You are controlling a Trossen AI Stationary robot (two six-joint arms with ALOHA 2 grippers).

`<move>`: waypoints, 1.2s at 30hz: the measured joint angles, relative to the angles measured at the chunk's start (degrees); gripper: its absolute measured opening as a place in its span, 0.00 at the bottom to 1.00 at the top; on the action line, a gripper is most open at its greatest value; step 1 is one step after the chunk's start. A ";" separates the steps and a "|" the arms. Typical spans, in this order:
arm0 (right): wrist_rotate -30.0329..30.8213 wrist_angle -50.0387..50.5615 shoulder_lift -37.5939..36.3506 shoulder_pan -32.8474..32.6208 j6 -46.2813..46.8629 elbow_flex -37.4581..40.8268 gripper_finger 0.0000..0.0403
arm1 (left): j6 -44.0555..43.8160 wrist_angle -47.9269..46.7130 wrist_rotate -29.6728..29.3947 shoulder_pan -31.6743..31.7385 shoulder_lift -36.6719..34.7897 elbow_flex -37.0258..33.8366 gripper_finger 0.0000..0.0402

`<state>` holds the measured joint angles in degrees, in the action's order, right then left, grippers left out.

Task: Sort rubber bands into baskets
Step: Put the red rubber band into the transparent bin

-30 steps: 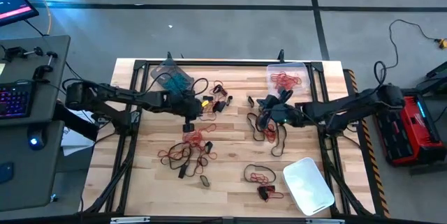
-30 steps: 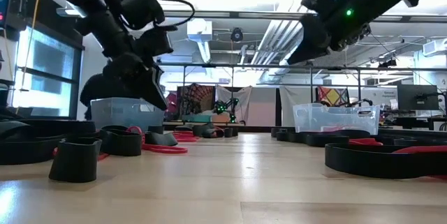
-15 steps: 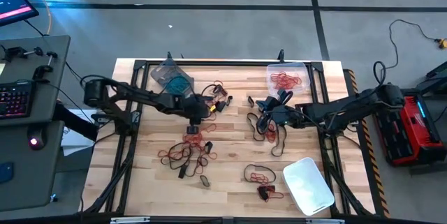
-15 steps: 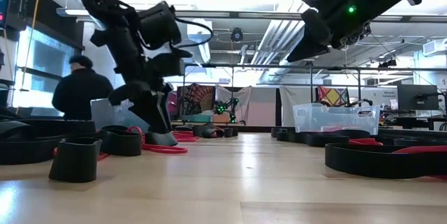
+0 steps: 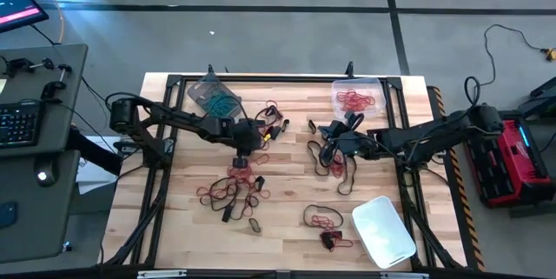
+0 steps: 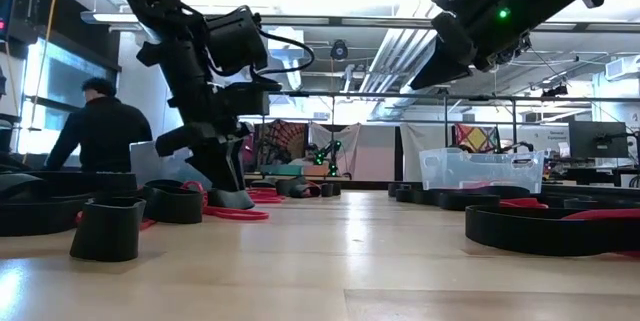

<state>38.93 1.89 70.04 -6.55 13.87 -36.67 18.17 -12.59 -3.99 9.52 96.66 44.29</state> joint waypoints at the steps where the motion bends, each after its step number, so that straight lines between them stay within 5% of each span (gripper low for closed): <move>1: -0.72 -0.02 0.00 0.00 0.82 0.00 0.00 | 0.72 -0.30 1.17 -0.03 0.03 0.00 0.15; 5: -3.87 -0.79 0.02 -0.31 0.97 0.00 0.00 | 2.16 -0.43 3.66 -0.81 -0.12 -0.04 0.02; 16: -8.58 -3.72 0.09 -2.59 -2.32 0.00 0.02 | -1.18 -0.86 2.03 -1.77 -7.41 -0.33 0.00; 28: -10.79 -17.91 7.16 -4.07 -9.97 0.00 0.38 | -11.55 2.94 4.22 -1.98 -17.36 -0.23 0.00; 36: -14.34 -35.69 16.12 -4.07 -16.98 0.00 0.42 | -12.62 7.22 6.69 -4.16 -18.45 -0.21 0.00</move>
<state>24.59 -33.79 86.16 -10.61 -3.11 -36.67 5.55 -5.36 2.70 5.36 78.21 44.08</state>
